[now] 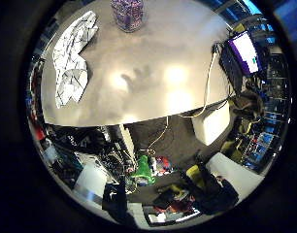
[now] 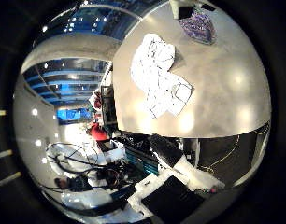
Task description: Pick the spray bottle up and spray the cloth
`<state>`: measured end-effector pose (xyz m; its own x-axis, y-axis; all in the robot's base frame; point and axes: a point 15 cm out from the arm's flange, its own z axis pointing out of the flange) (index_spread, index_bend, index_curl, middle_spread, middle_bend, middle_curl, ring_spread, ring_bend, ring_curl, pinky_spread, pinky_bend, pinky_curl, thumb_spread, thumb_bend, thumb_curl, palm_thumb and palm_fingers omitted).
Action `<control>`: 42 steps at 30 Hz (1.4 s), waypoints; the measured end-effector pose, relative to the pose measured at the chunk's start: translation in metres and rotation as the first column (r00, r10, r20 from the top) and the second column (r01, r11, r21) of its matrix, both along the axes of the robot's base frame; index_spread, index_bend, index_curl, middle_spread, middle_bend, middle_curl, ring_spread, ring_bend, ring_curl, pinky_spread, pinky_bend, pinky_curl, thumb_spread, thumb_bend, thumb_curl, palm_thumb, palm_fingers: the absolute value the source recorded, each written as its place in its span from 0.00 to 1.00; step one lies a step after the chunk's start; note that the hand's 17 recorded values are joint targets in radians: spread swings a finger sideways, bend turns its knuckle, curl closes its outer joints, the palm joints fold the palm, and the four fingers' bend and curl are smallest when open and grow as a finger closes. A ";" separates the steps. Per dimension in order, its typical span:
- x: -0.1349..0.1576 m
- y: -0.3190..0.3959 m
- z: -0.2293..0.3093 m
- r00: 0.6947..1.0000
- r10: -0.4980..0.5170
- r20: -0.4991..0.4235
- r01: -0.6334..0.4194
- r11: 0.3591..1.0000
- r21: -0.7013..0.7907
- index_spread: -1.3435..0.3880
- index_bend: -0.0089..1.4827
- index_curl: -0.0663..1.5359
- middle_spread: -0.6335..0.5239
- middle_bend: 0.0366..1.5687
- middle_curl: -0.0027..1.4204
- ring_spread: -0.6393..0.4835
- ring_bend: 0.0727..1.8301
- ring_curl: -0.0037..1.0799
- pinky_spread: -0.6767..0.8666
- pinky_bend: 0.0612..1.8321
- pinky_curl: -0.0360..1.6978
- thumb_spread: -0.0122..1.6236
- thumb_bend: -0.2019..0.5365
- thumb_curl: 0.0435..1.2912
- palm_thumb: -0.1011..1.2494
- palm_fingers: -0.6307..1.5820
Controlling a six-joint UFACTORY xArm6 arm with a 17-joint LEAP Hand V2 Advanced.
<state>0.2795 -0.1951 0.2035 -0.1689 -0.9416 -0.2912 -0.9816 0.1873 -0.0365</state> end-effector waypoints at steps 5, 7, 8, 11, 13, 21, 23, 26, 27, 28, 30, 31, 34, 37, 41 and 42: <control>-0.005 -0.004 -0.008 1.000 -0.008 -0.011 0.008 1.000 0.014 0.58 0.13 0.27 0.60 0.09 0.20 0.72 0.06 0.18 0.69 0.11 0.21 0.64 0.24 0.19 0.52 0.33; -0.011 -0.009 -0.013 0.999 -0.031 -0.021 0.032 0.999 0.030 0.58 0.13 0.27 0.60 0.09 0.20 0.72 0.06 0.18 0.69 0.12 0.21 0.64 0.24 0.19 0.52 0.33; -0.016 -0.009 -0.017 0.999 -0.042 -0.028 0.043 0.998 0.043 0.58 0.13 0.27 0.60 0.10 0.20 0.72 0.06 0.18 0.69 0.12 0.21 0.64 0.24 0.19 0.51 0.33; -0.023 -0.017 -0.018 0.996 -0.085 -0.025 0.086 0.995 0.054 0.58 0.13 0.27 0.60 0.10 0.20 0.72 0.06 0.18 0.69 0.12 0.21 0.64 0.24 0.19 0.51 0.33; -0.026 -0.023 -0.017 0.994 -0.108 -0.020 0.109 0.993 0.055 0.59 0.12 0.26 0.60 0.10 0.21 0.72 0.07 0.19 0.69 0.12 0.21 0.64 0.23 0.18 0.50 0.33; -0.017 -0.060 -0.007 0.950 -0.300 0.082 0.284 0.945 0.164 0.61 0.10 0.22 0.60 0.10 0.22 0.71 0.08 0.22 0.70 0.15 0.22 0.62 0.23 0.18 0.42 0.32; -0.011 -0.073 -0.003 0.931 -0.349 0.105 0.321 0.923 0.213 0.62 0.10 0.22 0.61 0.10 0.22 0.71 0.09 0.22 0.70 0.16 0.22 0.61 0.22 0.18 0.41 0.32; -0.006 -0.087 -0.002 0.922 -0.371 0.109 0.332 0.904 0.269 0.62 0.10 0.21 0.62 0.10 0.22 0.72 0.10 0.24 0.70 0.18 0.22 0.60 0.23 0.18 0.37 0.30; -0.006 -0.093 -0.002 0.919 -0.379 0.108 0.337 0.898 0.284 0.63 0.10 0.21 0.62 0.10 0.22 0.72 0.10 0.24 0.70 0.19 0.22 0.59 0.22 0.18 0.36 0.30; -0.005 -0.099 -0.004 0.915 -0.389 0.106 0.343 0.889 0.305 0.63 0.10 0.20 0.63 0.10 0.22 0.72 0.11 0.24 0.69 0.19 0.22 0.59 0.22 0.18 0.35 0.29; -0.004 -0.111 -0.006 0.905 -0.412 0.107 0.355 0.870 0.343 0.63 0.10 0.20 0.63 0.10 0.22 0.72 0.11 0.25 0.69 0.20 0.22 0.58 0.22 0.18 0.34 0.28; -0.001 -0.117 -0.007 0.900 -0.421 0.110 0.358 0.860 0.363 0.63 0.10 0.20 0.63 0.10 0.22 0.72 0.12 0.25 0.69 0.20 0.22 0.58 0.23 0.18 0.33 0.28; 0.010 -0.119 -0.009 0.895 -0.431 0.115 0.345 0.833 0.433 0.63 0.10 0.19 0.64 0.10 0.22 0.72 0.11 0.25 0.69 0.20 0.22 0.57 0.23 0.18 0.32 0.27; 0.021 -0.118 -0.010 0.894 -0.427 0.139 0.322 0.825 0.465 0.62 0.10 0.19 0.64 0.10 0.21 0.72 0.11 0.24 0.69 0.20 0.22 0.57 0.23 0.19 0.31 0.26; 0.041 -0.104 -0.017 0.909 -0.390 0.147 0.277 0.829 0.486 0.62 0.10 0.18 0.64 0.09 0.21 0.72 0.11 0.25 0.68 0.20 0.21 0.57 0.23 0.19 0.31 0.26; 0.044 -0.103 -0.017 0.912 -0.382 0.151 0.269 0.833 0.485 0.62 0.10 0.18 0.64 0.10 0.21 0.72 0.10 0.24 0.68 0.20 0.21 0.57 0.23 0.19 0.31 0.26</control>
<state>0.3236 -0.2976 0.1862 -0.3165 -0.6025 -0.7326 -0.8334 0.5455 -0.0885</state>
